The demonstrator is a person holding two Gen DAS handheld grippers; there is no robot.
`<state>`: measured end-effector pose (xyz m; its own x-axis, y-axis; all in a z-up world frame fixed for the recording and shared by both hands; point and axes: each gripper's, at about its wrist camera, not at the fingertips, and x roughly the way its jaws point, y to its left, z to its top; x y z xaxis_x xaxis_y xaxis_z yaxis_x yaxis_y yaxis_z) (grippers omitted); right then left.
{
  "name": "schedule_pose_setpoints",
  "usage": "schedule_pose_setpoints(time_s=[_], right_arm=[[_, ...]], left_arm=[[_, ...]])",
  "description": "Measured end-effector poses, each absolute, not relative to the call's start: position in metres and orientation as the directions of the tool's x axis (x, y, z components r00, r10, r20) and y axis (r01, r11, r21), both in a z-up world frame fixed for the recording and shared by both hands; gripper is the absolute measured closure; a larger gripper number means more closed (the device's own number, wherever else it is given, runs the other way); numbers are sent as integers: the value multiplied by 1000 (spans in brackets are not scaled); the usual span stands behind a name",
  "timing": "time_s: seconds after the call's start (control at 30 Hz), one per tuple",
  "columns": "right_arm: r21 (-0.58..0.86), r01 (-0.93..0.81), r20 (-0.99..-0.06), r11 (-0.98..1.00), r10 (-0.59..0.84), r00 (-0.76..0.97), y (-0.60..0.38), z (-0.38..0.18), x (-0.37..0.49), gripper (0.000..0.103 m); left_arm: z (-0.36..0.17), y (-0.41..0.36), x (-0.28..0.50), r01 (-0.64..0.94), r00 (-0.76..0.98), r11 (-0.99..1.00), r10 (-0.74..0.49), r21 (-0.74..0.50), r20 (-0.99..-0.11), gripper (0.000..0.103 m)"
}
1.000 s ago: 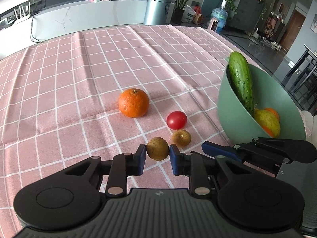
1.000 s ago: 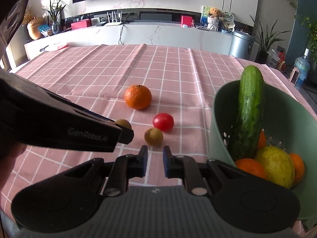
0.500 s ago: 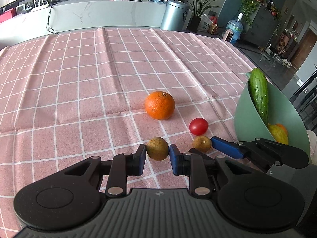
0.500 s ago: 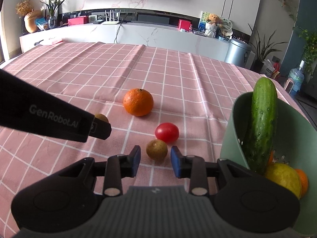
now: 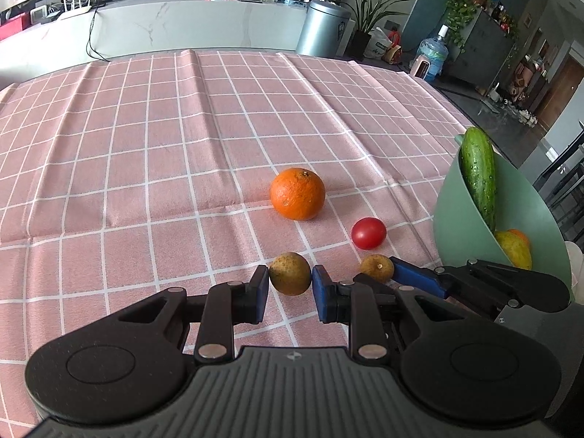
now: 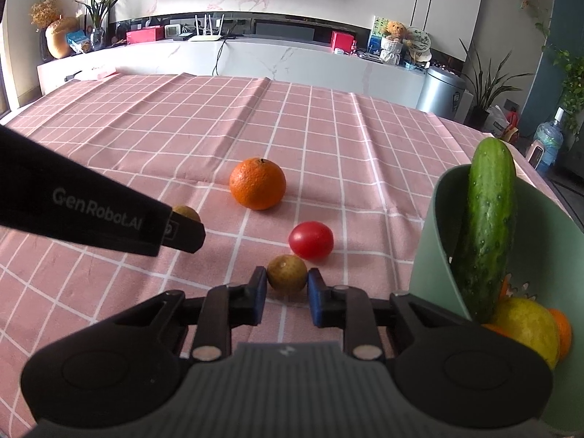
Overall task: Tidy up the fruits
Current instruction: 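Grasp a kiwi with the left tool while the right tool grasps the other kiwi, then carry both kiwis into the colander and open both tools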
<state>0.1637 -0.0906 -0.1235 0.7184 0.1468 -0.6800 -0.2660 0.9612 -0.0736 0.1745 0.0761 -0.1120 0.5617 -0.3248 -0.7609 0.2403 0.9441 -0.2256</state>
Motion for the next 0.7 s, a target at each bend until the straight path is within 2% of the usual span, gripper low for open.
schedule_pose_setpoints(time_s=[0.43,0.7], right_arm=[[-25,-324,-623,946,238,745,-110,-80,119,84],[6,-301,-586,954,248,772,-159,-45,88,84]], left_arm=[[-80,72,137,215,624,939,-342,-267,-703,75],[-54,30,114,277,616,907,-420,-316,-667,75]])
